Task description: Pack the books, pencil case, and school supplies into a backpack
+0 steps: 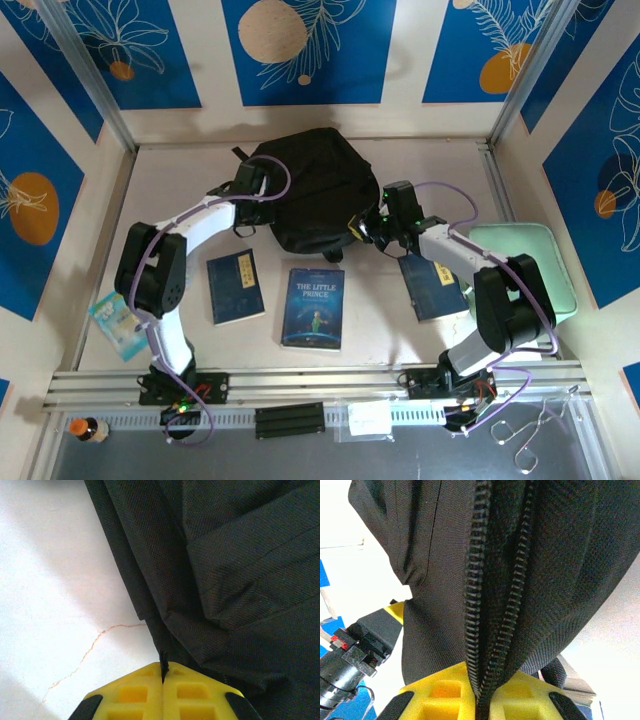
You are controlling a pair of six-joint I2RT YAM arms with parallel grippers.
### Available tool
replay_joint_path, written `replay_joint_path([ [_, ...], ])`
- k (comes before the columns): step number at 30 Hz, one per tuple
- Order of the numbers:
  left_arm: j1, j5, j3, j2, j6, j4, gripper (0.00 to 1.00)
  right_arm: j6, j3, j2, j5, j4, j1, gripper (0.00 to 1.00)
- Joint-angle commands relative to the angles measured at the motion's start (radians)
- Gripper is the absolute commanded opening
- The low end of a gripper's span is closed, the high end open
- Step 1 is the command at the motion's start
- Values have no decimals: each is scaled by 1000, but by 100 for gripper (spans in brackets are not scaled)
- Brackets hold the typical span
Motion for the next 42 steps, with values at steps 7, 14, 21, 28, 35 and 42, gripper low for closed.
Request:
replay_joint_path([
  [7, 56, 245, -59, -2, 110, 30, 0, 8, -43, -21, 49, -39, -10, 16],
  [14, 36, 287, -135, -27, 117, 34, 0, 98, -57, 9, 65, -67, 28, 62],
  [21, 35, 276, -140, -39, 105, 63, 0, 213, -21, 46, 87, -43, 94, 72],
  [28, 36, 142, -144, -47, 66, 49, 0, 255, -12, 82, 150, -69, 109, 37],
  [35, 51, -28, -124, -21, -41, -11, 0, 224, -68, 20, 215, -49, 102, 13],
  [42, 98, -54, -42, 49, -105, 20, 0, 210, -85, 15, 186, 13, 101, 13],
])
